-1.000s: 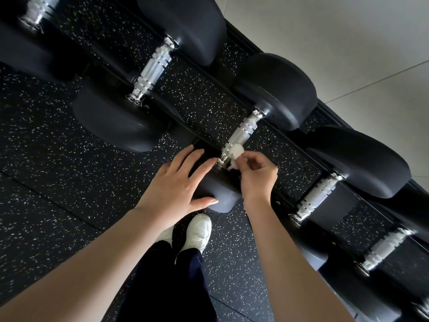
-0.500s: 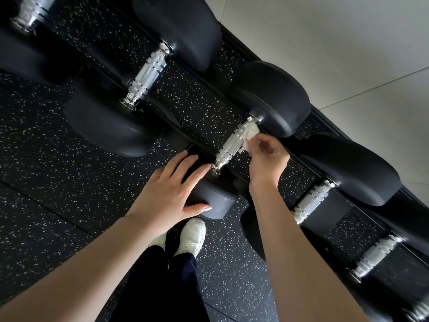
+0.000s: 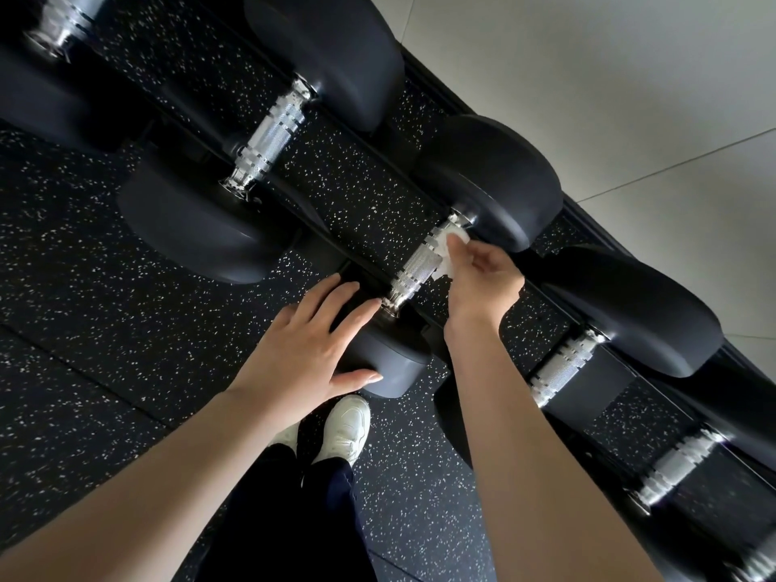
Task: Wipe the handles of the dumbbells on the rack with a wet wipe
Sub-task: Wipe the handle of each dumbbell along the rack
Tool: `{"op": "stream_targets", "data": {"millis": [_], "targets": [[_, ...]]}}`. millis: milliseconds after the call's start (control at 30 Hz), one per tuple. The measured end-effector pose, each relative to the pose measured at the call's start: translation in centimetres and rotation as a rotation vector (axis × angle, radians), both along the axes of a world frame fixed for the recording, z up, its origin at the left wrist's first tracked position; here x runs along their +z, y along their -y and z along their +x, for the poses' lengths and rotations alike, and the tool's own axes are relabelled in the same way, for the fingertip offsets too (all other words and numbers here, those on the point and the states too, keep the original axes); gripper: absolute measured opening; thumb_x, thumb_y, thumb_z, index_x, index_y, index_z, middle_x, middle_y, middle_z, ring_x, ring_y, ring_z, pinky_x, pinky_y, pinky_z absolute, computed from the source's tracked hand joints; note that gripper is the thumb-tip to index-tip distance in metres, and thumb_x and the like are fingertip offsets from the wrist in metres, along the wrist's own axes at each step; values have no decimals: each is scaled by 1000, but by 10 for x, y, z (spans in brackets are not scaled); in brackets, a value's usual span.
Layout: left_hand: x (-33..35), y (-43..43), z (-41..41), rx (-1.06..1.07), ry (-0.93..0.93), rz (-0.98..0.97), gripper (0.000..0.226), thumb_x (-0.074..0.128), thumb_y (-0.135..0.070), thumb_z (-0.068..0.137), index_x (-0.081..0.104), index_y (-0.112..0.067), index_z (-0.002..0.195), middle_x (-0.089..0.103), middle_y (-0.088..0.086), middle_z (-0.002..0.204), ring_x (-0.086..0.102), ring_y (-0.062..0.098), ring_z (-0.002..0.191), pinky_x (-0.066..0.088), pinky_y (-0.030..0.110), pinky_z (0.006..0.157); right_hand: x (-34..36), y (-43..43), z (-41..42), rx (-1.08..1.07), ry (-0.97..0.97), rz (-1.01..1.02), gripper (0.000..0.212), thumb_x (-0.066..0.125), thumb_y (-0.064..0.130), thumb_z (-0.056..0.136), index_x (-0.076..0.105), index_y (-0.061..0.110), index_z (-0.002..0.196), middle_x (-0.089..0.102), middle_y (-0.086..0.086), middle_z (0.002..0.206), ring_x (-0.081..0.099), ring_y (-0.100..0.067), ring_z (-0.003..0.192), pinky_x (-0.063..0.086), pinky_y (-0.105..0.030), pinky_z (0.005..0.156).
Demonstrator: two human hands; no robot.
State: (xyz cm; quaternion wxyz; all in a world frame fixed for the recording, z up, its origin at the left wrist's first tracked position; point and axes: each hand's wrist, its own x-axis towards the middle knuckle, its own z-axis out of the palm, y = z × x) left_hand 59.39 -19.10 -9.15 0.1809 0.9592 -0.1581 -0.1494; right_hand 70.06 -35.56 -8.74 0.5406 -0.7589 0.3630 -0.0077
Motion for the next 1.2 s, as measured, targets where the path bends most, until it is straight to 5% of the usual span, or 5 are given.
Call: {"op": "stream_targets", "data": {"millis": [233, 533, 733, 1033, 1200], "targets": [[-3, 0, -1, 2, 8, -8, 75, 34, -64, 82, 35, -18, 140, 49, 14, 138, 42, 33, 132, 53, 46, 82, 0, -6, 16, -221, 64, 105, 16, 74, 9, 78, 64, 16, 67, 66, 4, 68, 65, -10, 70, 49, -14, 63], [-4, 0, -2, 5, 15, -13, 75, 35, -65, 82, 35, -18, 140, 49, 14, 138, 42, 33, 132, 52, 45, 81, -10, 11, -18, 130, -9, 67, 16, 69, 8, 82, 58, 13, 71, 63, 0, 71, 61, -9, 68, 48, -13, 62], [-4, -1, -1, -4, 22, -6, 75, 35, -65, 82, 36, -18, 141, 49, 13, 138, 42, 33, 132, 52, 46, 81, -15, 11, -15, -29, 7, 374, 12, 61, 2, 87, 57, 11, 80, 64, -4, 76, 65, -13, 74, 55, -32, 80], [-8, -1, -1, -12, 44, 10, 76, 37, -65, 82, 40, -16, 141, 48, 13, 139, 43, 33, 132, 51, 46, 80, -25, 12, 7, -126, 128, 774, 27, 44, -8, 93, 47, 14, 77, 59, -2, 78, 55, -11, 69, 49, -20, 66], [-8, -1, -1, -13, 49, 7, 76, 37, -65, 82, 37, -17, 141, 48, 14, 139, 43, 34, 131, 52, 47, 77, -33, 23, 2, -23, 90, 868, 27, 42, -11, 91, 49, 11, 77, 62, -7, 82, 60, -17, 80, 50, -33, 89]]}}
